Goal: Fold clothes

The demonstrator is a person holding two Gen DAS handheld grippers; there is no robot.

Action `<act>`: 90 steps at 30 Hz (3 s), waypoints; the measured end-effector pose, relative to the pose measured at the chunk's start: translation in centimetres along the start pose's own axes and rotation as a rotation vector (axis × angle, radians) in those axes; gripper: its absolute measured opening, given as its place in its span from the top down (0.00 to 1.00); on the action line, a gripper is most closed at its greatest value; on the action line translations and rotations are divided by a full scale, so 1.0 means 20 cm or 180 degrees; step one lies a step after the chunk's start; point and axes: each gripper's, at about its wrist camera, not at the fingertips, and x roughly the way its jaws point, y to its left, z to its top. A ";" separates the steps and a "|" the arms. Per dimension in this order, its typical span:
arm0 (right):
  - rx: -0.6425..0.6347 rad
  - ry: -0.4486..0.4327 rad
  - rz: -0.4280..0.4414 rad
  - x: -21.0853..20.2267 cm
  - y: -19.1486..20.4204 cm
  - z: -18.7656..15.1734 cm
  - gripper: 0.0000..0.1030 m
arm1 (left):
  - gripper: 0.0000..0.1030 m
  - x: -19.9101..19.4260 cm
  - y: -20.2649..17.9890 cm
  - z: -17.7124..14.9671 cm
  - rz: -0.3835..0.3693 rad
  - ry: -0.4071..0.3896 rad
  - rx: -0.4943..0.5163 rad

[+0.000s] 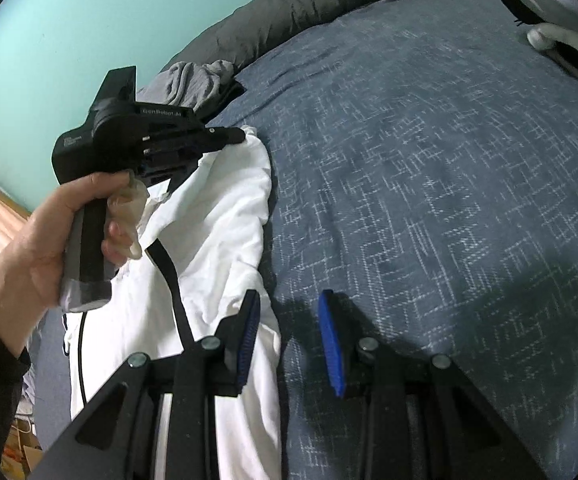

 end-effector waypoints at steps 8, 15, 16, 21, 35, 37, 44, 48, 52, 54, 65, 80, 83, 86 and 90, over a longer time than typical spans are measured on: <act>-0.0120 -0.0004 -0.0011 0.03 0.02 -0.01 0.71 | 0.97 -0.01 0.01 0.01 0.0020 -0.0024 0.0008; -0.0198 0.0028 0.0081 0.05 0.06 0.01 0.71 | 0.98 0.01 0.01 0.02 0.0029 -0.0021 0.0011; -0.0207 0.0030 0.0091 0.05 0.06 0.01 0.71 | 0.98 0.01 0.01 0.02 0.0030 -0.0020 0.0014; -0.0244 0.0046 0.0150 0.07 0.09 0.02 0.72 | 0.98 0.01 0.01 0.01 0.0047 -0.0001 0.0045; -0.0205 0.0020 0.0173 0.04 0.03 0.02 0.96 | 0.98 -0.01 0.10 0.05 0.0078 -0.0119 -0.0190; -0.0190 0.0027 0.0165 0.05 0.03 0.02 0.96 | 0.98 -0.01 0.11 0.06 0.0096 -0.0133 -0.0217; -0.0116 0.0032 0.0163 0.03 0.00 0.00 0.96 | 0.98 0.04 0.11 0.11 0.0119 -0.0097 -0.0267; -0.0054 0.0033 0.0183 0.03 -0.02 0.00 0.96 | 0.97 0.04 0.12 0.10 0.0129 -0.0089 -0.0249; -0.0011 0.0037 0.0211 0.04 -0.02 0.02 0.96 | 0.89 -0.04 0.12 0.09 0.0144 -0.0144 -0.0202; 0.0001 0.0043 0.0220 0.05 -0.02 0.03 0.96 | 0.66 -0.10 0.12 0.07 0.0183 -0.0125 -0.0146; 0.0023 0.0043 0.0278 0.01 -0.02 0.04 0.96 | 0.63 -0.32 0.20 -0.30 0.0095 0.0118 0.0046; 0.0049 0.0025 0.0260 -0.01 -0.05 0.05 0.96 | 0.92 -0.32 0.26 -0.43 0.0343 0.0270 0.0181; 0.0069 0.0011 0.0234 -0.02 -0.06 0.05 0.96 | 0.92 -0.30 0.24 -0.44 0.0423 0.0255 0.0208; 0.0090 -0.0003 0.0207 -0.03 -0.08 0.06 0.96 | 0.91 -0.30 0.22 -0.44 0.0400 0.0213 0.0206; 0.0118 -0.0025 0.0220 -0.04 -0.08 0.07 0.96 | 0.61 -0.33 0.22 -0.44 0.0377 0.0185 0.0163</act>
